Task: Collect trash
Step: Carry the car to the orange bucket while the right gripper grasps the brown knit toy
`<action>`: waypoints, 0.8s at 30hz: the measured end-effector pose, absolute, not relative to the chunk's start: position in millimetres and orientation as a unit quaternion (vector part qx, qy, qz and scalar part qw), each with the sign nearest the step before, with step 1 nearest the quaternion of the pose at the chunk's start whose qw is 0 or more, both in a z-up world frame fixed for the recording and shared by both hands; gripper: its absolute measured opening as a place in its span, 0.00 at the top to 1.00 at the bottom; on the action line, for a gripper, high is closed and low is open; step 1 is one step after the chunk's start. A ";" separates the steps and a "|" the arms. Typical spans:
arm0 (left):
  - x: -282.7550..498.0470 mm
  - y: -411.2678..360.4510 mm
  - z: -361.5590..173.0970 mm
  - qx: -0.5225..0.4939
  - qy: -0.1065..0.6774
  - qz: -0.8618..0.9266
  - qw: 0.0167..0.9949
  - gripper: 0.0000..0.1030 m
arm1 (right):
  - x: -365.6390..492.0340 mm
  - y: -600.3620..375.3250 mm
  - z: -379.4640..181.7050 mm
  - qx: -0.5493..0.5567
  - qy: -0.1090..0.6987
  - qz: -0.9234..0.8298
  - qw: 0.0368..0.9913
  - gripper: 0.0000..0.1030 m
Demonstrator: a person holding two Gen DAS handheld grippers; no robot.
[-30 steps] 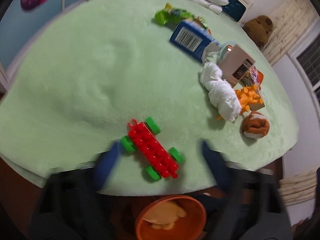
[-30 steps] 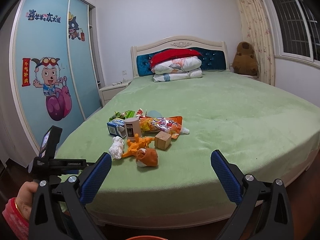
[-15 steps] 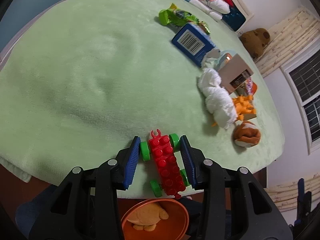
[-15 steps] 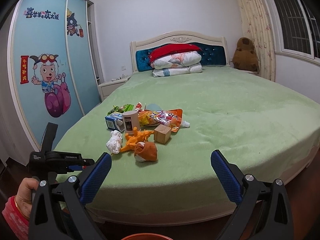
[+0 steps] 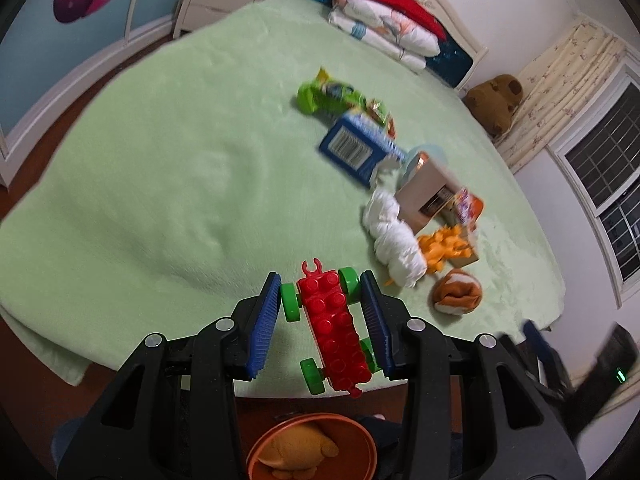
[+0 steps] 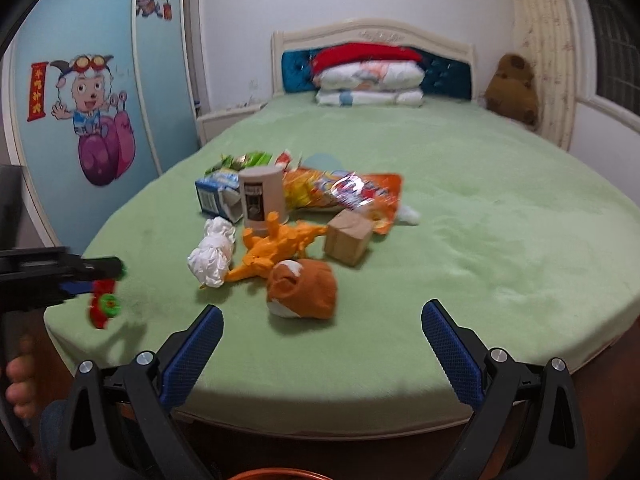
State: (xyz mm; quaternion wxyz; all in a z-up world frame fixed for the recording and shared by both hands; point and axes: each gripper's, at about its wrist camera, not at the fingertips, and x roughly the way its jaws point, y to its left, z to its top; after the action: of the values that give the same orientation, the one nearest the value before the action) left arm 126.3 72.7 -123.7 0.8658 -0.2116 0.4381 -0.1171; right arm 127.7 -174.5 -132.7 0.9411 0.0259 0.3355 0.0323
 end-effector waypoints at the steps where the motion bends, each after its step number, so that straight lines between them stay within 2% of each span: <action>1: 124.4 74.8 -120.1 -0.213 0.434 -0.118 0.867 0.61 | 138.5 -172.0 -137.4 0.030 0.345 0.033 0.938 0.05; 6: 119.7 81.2 -108.3 -0.213 0.422 -0.120 0.873 0.61 | 177.1 -168.1 -157.9 0.036 0.377 0.022 0.925 0.05; 8: 118.7 81.9 -105.2 -0.212 0.419 -0.118 0.875 0.61 | 192.1 -168.7 -168.9 0.039 0.400 0.020 0.915 0.12; 9: 118.8 82.3 -104.5 -0.213 0.419 -0.118 0.875 0.61 | 196.9 -169.7 -172.6 0.044 0.409 0.019 0.911 0.23; 10: 118.5 82.8 -103.4 -0.214 0.418 -0.120 0.875 0.61 | 199.6 -171.3 -175.5 0.052 0.416 0.022 0.908 0.38; 11: 117.9 83.2 -102.6 -0.214 0.417 -0.121 0.875 0.61 | 199.6 -172.9 -175.6 0.060 0.415 0.027 0.907 0.43; 12: 117.6 83.2 -102.2 -0.214 0.416 -0.120 0.876 0.61 | 198.1 -174.1 -173.7 0.066 0.412 0.036 0.908 0.58; 13: 116.8 83.9 -101.8 -0.214 0.416 -0.121 0.876 0.61 | 195.8 -174.4 -171.2 0.069 0.409 0.040 0.909 0.66; 16: 115.5 84.0 -102.4 -0.213 0.416 -0.121 0.876 0.61 | 183.6 -175.1 -161.1 0.064 0.393 0.040 0.917 0.72; 24: 108.8 77.6 -100.4 -0.208 0.416 -0.124 0.876 0.61 | 144.8 -176.4 -136.7 0.018 0.357 0.038 0.933 0.73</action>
State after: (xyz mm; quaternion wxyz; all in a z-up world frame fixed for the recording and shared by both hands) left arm 108.8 77.6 -100.4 0.8763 -0.2080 0.4165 -0.1242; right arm 144.8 -176.4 -136.7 0.9330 0.0176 0.3574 0.0385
